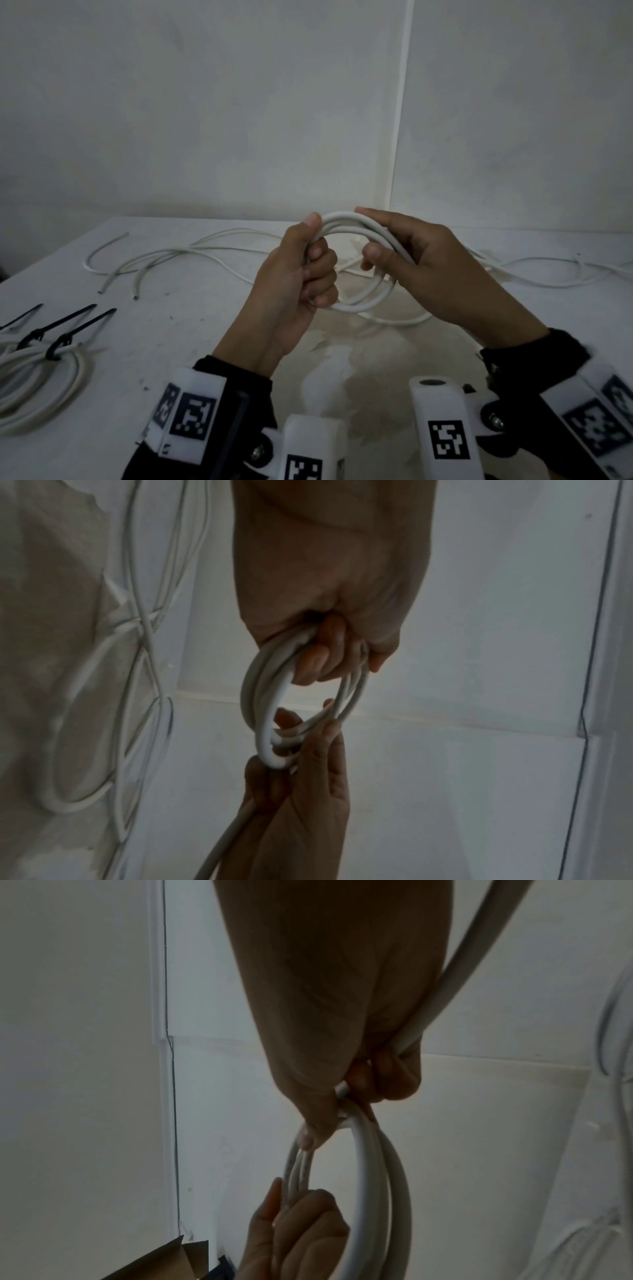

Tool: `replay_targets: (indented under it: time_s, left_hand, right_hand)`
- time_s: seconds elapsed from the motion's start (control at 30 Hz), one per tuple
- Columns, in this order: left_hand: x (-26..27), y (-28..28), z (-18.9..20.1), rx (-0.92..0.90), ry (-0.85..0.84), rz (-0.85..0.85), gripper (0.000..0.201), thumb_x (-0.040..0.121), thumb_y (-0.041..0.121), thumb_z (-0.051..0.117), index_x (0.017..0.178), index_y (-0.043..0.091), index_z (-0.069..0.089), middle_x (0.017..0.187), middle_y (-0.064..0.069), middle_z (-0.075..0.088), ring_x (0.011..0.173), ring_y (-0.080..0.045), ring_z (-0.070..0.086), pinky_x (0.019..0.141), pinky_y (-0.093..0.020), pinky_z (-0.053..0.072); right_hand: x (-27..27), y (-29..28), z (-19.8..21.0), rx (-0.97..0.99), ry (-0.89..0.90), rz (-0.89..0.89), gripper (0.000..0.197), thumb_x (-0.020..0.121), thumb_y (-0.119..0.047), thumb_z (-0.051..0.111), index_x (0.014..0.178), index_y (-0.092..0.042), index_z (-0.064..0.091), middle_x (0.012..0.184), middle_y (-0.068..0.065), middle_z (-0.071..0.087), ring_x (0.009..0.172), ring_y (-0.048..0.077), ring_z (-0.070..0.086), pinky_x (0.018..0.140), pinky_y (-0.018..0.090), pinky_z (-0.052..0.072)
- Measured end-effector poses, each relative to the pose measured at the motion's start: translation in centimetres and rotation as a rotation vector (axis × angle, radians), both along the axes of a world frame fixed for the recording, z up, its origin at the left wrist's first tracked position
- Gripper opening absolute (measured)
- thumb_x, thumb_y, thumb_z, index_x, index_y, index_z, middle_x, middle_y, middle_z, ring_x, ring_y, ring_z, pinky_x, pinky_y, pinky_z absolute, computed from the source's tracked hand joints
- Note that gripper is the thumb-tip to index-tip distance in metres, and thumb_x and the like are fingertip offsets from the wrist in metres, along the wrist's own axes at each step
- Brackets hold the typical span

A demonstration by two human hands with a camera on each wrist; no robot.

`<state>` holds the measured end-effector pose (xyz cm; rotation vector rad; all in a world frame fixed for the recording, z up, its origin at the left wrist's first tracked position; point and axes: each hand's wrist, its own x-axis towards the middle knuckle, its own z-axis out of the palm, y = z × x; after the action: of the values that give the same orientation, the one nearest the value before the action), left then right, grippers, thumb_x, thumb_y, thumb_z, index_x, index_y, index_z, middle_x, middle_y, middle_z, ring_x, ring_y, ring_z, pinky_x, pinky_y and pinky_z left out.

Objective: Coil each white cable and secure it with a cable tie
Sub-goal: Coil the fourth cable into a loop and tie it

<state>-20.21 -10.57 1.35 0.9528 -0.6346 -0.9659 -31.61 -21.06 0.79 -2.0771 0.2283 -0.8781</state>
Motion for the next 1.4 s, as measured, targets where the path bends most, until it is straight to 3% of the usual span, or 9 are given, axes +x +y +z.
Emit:
replay_targets:
  time_s: [0.33, 0.5, 0.63, 0.73, 0.83, 0.93, 1.03, 1.23, 1.4]
  left_hand:
    - [1.9, 0.7, 1.4, -0.147, 0.157, 0.223, 0.043, 0.094, 0.036, 0.038, 0.055, 0.020, 0.030, 0.036, 0.009, 0.020, 0.026, -0.004, 0.017, 0.028, -0.014, 0.018]
    - [2.1, 0.6, 1.1, -0.158, 0.168, 0.256, 0.042, 0.094, 0.035, 0.038, 0.056, 0.019, 0.030, 0.036, 0.009, 0.021, 0.026, -0.004, 0.017, 0.029, -0.014, 0.018]
    - [2.0, 0.6, 0.9, -0.170, 0.177, 0.255, 0.042, 0.094, 0.035, 0.037, 0.056, 0.019, 0.030, 0.037, 0.009, 0.021, 0.026, -0.004, 0.017, 0.028, -0.014, 0.019]
    - [1.6, 0.5, 0.8, -0.193, 0.194, 0.242, 0.043, 0.094, 0.035, 0.037, 0.055, 0.019, 0.030, 0.037, 0.009, 0.021, 0.026, -0.003, 0.018, 0.029, -0.013, 0.019]
    - [1.5, 0.5, 0.9, -0.212, 0.212, 0.228, 0.043, 0.094, 0.036, 0.037, 0.055, 0.019, 0.030, 0.036, 0.009, 0.022, 0.026, -0.003, 0.018, 0.029, -0.014, 0.019]
    - [1.2, 0.4, 0.8, -0.222, 0.235, 0.216, 0.044, 0.094, 0.038, 0.037, 0.055, 0.019, 0.029, 0.036, 0.008, 0.021, 0.026, -0.004, 0.017, 0.029, -0.014, 0.019]
    - [0.7, 0.1, 0.6, -0.237, 0.275, 0.202, 0.044, 0.093, 0.038, 0.038, 0.054, 0.018, 0.030, 0.035, 0.008, 0.021, 0.026, -0.003, 0.018, 0.029, -0.013, 0.022]
    - [0.3, -0.2, 0.4, -0.296, 0.337, 0.190, 0.045, 0.093, 0.037, 0.040, 0.053, 0.016, 0.033, 0.036, 0.007, 0.022, 0.025, -0.004, 0.021, 0.030, -0.012, 0.029]
    - [0.2, -0.3, 0.3, -0.325, 0.330, 0.166, 0.044, 0.087, 0.037, 0.044, 0.049, 0.017, 0.036, 0.036, 0.008, 0.023, 0.026, -0.003, 0.022, 0.030, -0.012, 0.028]
  right_hand:
    - [0.6, -0.5, -1.3, -0.270, 0.029, -0.243, 0.035, 0.095, -0.022, 0.040, 0.129, -0.021, 0.049, 0.068, -0.013, 0.053, 0.062, -0.011, 0.051, 0.061, 0.003, 0.036]
    - [0.6, -0.3, -1.3, -0.265, 0.148, -0.314, 0.009, 0.094, -0.022, 0.046, 0.102, -0.024, 0.049, 0.073, -0.013, 0.058, 0.057, -0.007, 0.052, 0.054, 0.013, 0.029]
    - [0.8, 0.1, -1.4, -0.327, 0.150, -0.376, 0.013, 0.089, -0.023, 0.057, 0.098, -0.016, 0.064, 0.074, -0.014, 0.047, 0.061, -0.001, 0.044, 0.059, 0.010, 0.031]
    - [0.9, 0.5, -1.2, -0.170, 0.091, -0.360, 0.009, 0.089, -0.021, 0.056, 0.085, -0.017, 0.063, 0.067, -0.007, 0.053, 0.059, 0.007, 0.049, 0.057, 0.009, 0.037]
    - [1.2, 1.5, -0.6, 0.157, 0.040, -0.257, 0.036, 0.096, -0.029, 0.039, 0.077, -0.008, 0.061, 0.058, -0.008, 0.052, 0.049, 0.000, 0.050, 0.052, 0.009, 0.038]
    - [1.7, 2.6, -0.6, 0.227, 0.070, -0.182, 0.056, 0.085, -0.054, 0.024, 0.085, -0.010, 0.059, 0.074, -0.002, 0.061, 0.064, -0.003, 0.056, 0.067, 0.006, 0.042]
    - [2.0, 3.1, -1.2, 0.233, 0.029, -0.101, 0.050, 0.078, -0.055, 0.024, 0.104, -0.023, 0.053, 0.094, 0.003, 0.067, 0.086, 0.008, 0.062, 0.082, 0.027, 0.050]
    - [2.2, 3.0, -0.9, 0.474, -0.041, 0.037, 0.030, 0.095, -0.032, 0.028, 0.094, -0.022, 0.056, 0.073, -0.003, 0.070, 0.075, 0.008, 0.067, 0.072, 0.021, 0.054]
    - [2.0, 3.1, -0.7, 0.487, -0.045, 0.036, 0.044, 0.083, -0.048, 0.025, 0.096, -0.023, 0.059, 0.081, 0.002, 0.070, 0.077, 0.010, 0.068, 0.070, 0.022, 0.056]
